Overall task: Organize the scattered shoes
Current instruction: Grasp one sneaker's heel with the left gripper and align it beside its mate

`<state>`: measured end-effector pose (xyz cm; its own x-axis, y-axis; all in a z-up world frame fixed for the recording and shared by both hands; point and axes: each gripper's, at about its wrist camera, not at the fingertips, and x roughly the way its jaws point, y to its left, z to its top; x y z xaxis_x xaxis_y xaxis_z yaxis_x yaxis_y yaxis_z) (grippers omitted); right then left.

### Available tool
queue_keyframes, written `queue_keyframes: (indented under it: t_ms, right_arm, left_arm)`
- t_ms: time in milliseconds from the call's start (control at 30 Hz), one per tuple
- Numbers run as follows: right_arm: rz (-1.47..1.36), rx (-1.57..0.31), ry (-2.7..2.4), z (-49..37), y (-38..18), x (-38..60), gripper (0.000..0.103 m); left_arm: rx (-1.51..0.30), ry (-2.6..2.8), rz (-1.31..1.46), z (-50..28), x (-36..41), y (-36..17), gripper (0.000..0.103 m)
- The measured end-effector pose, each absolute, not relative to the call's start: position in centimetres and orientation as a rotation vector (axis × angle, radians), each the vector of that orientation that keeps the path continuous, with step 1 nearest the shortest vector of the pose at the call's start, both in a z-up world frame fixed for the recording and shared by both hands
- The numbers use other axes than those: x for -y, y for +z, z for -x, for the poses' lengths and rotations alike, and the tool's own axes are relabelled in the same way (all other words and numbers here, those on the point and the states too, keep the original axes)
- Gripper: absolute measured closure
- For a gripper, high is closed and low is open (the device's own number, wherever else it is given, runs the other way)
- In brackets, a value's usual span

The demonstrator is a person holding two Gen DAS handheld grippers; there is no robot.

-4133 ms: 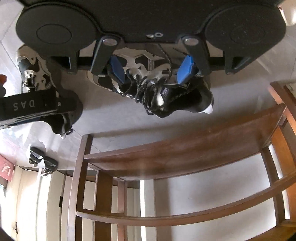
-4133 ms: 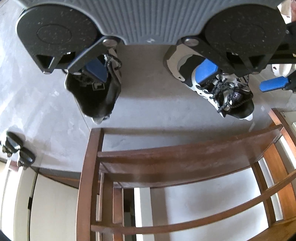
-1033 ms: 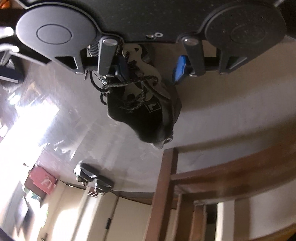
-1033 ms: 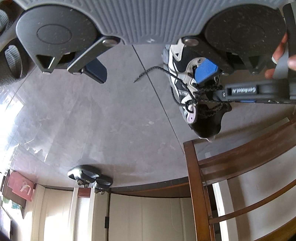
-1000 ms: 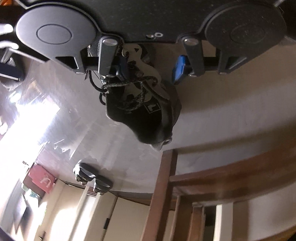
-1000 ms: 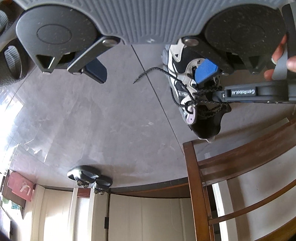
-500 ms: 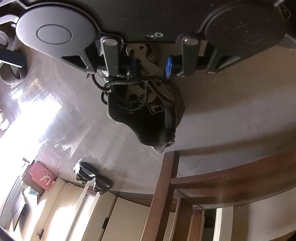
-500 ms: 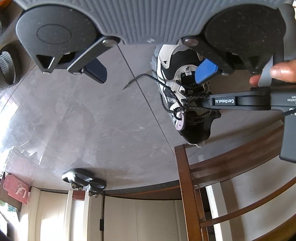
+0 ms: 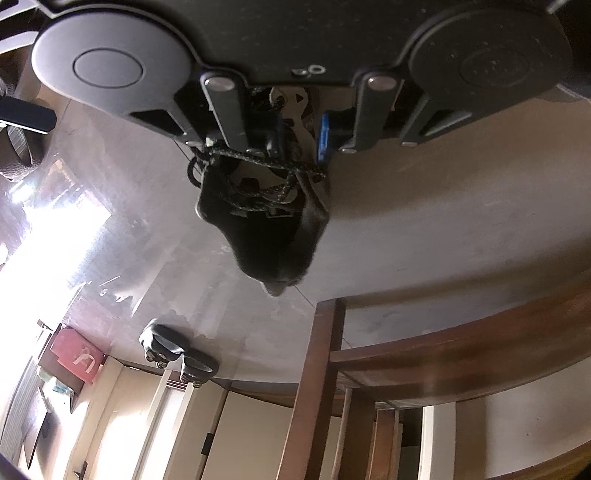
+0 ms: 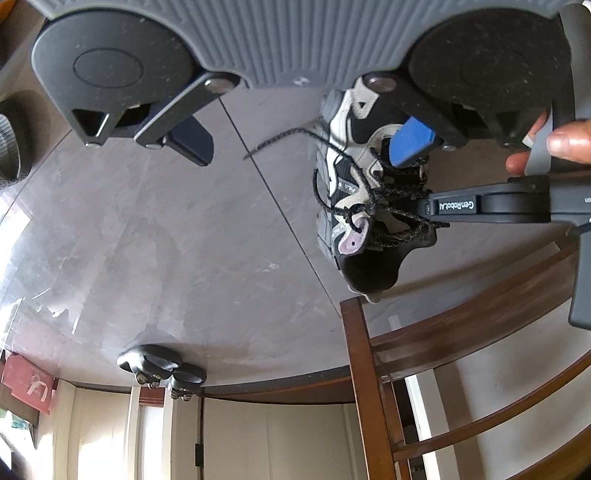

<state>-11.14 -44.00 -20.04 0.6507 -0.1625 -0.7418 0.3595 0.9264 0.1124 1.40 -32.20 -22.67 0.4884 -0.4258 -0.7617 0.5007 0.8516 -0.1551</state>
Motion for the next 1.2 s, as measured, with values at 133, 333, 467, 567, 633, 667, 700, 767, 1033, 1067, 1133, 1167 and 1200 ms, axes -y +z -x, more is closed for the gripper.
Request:
queue_keyframes:
  t_ms: [133,333,467,567,633,667,700,767,1033,1067,1133,1167,1200]
  right_arm:
    - [-0.261,-0.813,-0.290,10.9,-20.2,43.8,0.001]
    - [-0.262,-0.821,-0.271,10.4,-20.6,43.4,0.001]
    - [-0.260,-0.822,-0.255,10.1,-20.8,42.8,0.001]
    - [-0.257,-0.822,-0.246,9.8,-20.8,42.5,0.001]
    - [-0.255,-0.821,-0.240,9.7,-20.8,42.4,0.001]
    - [-0.254,-0.821,-0.236,9.6,-20.9,42.3,0.001]
    - [-0.255,-0.822,-0.232,9.7,-21.0,42.1,0.001]
    - [-0.255,-0.826,-0.226,9.6,-21.2,41.8,0.001]
    - [-0.256,-0.826,-0.198,9.4,-21.3,40.3,0.001]
    - [-0.256,-0.824,-0.196,9.4,-21.2,40.1,0.001]
    - [-0.257,-0.818,-0.192,9.3,-21.0,39.9,0.001]
    - [-0.257,-0.815,-0.191,9.3,-20.9,39.8,0.001]
    - [-0.257,-0.812,-0.189,9.3,-20.8,39.7,0.001]
  left_arm:
    - [-0.895,-0.541,-0.091,-1.2,31.6,-22.6,0.088]
    - [-0.901,-0.492,-0.065,-0.9,30.2,-22.6,0.088]
    - [-0.909,-0.438,-0.031,-1.1,29.2,-22.6,0.087]
    - [-0.917,-0.384,0.003,-1.3,28.0,-22.6,0.083]
    - [-0.918,-0.350,0.018,-1.3,27.2,-22.6,0.082]
    - [-0.918,-0.327,0.027,-1.3,26.7,-22.5,0.081]
    - [-0.919,-0.312,0.029,-1.2,26.4,-22.5,0.080]
    - [-0.923,-0.280,0.038,-1.1,25.6,-22.5,0.078]
    - [-0.965,-0.257,0.055,-0.6,24.3,-22.1,0.078]
    - [-0.974,-0.258,0.060,-0.5,24.2,-22.1,0.078]
    - [-0.991,-0.261,0.068,-0.4,24.1,-22.0,0.078]
    - [-1.002,-0.264,0.074,-0.4,24.0,-21.9,0.078]
    - [-1.013,-0.271,0.077,-0.3,23.9,-21.9,0.079]
